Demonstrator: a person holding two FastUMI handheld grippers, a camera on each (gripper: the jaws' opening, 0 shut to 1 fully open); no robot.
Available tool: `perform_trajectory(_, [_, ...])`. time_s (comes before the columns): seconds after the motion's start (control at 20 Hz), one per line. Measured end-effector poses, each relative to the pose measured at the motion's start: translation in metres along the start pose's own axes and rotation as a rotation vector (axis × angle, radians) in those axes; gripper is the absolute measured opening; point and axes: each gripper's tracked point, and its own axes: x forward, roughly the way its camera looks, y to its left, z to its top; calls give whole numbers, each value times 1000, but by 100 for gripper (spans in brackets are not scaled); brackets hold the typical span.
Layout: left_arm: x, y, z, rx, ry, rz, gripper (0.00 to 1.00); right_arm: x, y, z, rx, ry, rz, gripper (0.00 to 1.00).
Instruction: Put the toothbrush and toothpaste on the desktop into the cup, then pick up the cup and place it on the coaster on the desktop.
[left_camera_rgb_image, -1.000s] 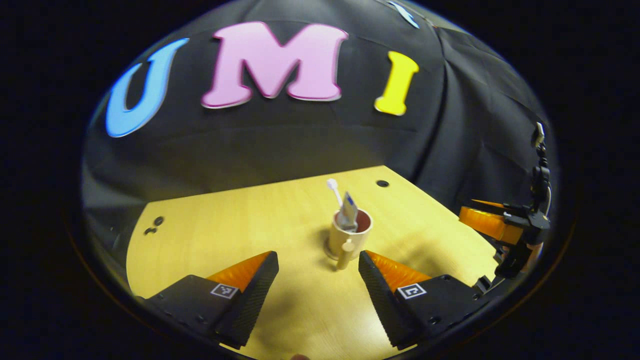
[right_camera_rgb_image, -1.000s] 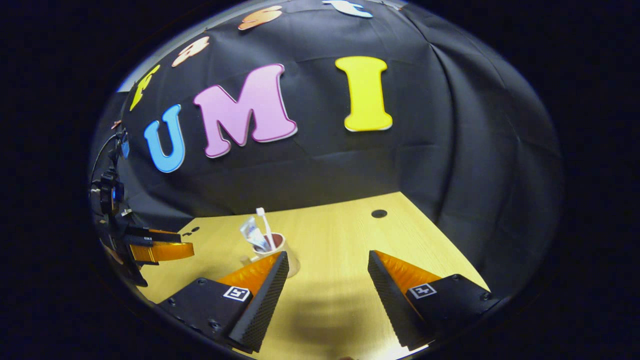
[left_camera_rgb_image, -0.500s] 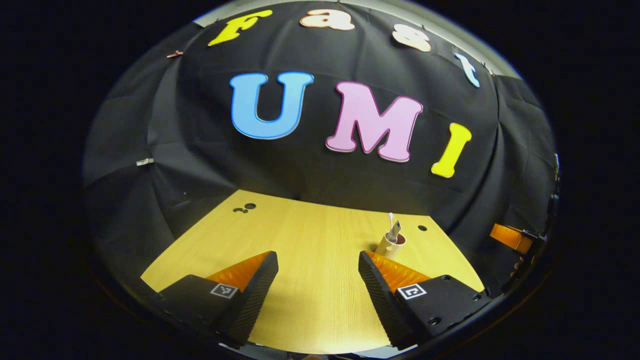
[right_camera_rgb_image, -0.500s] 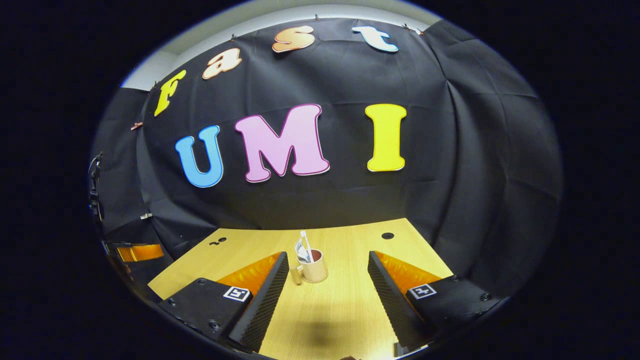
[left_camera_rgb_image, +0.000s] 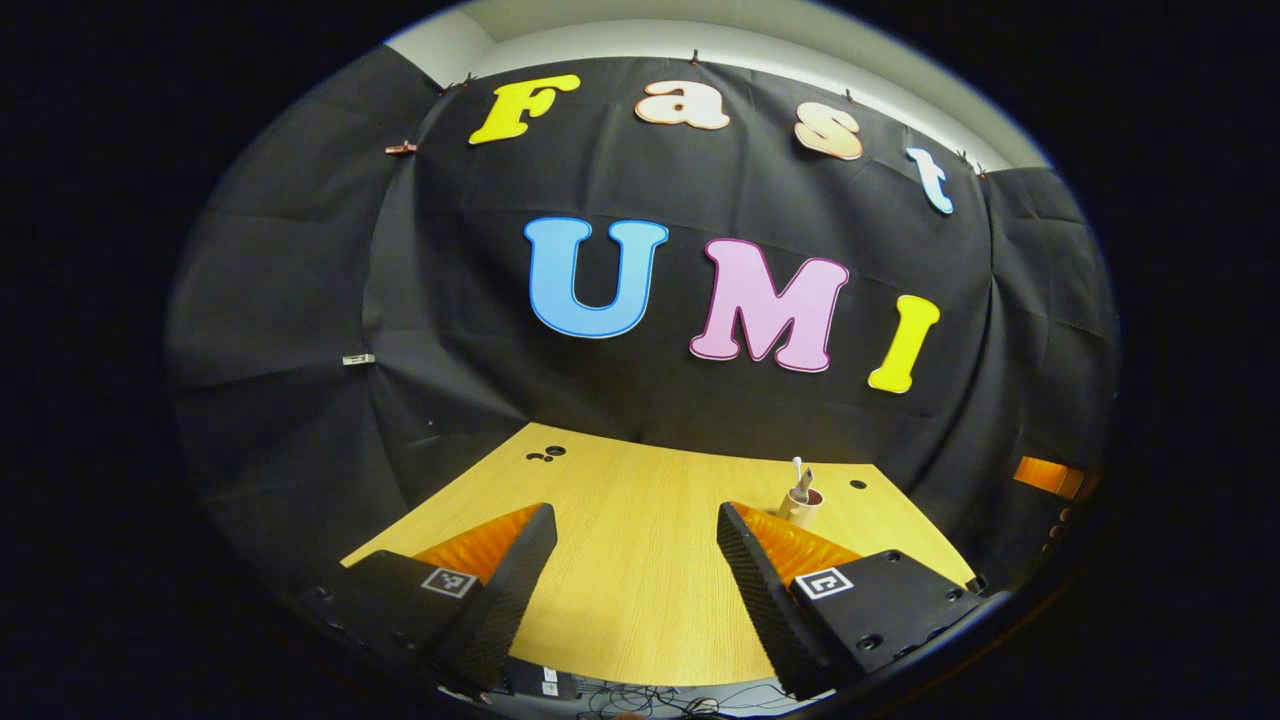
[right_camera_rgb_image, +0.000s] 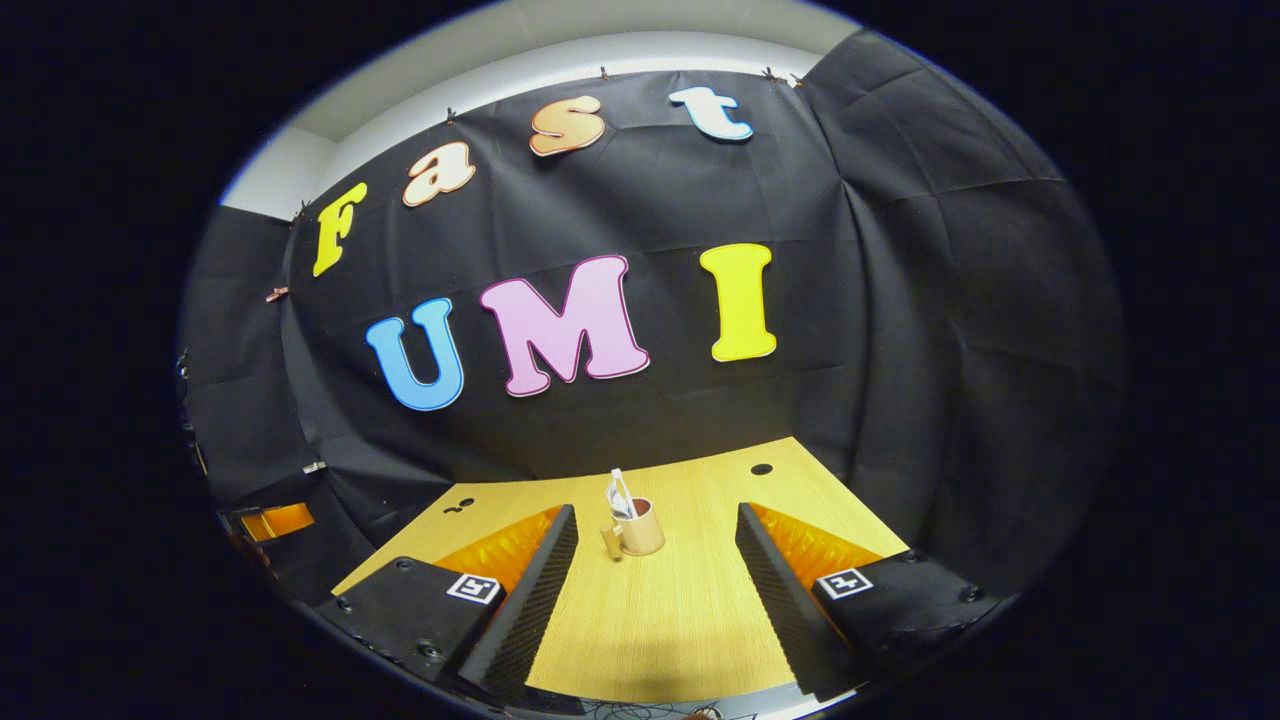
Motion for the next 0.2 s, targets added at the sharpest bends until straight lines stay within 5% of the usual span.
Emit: perform_trajectory(0.2, [-15, 14, -25, 10, 58, -21, 99, -14, 13, -12, -16, 14, 4, 98])
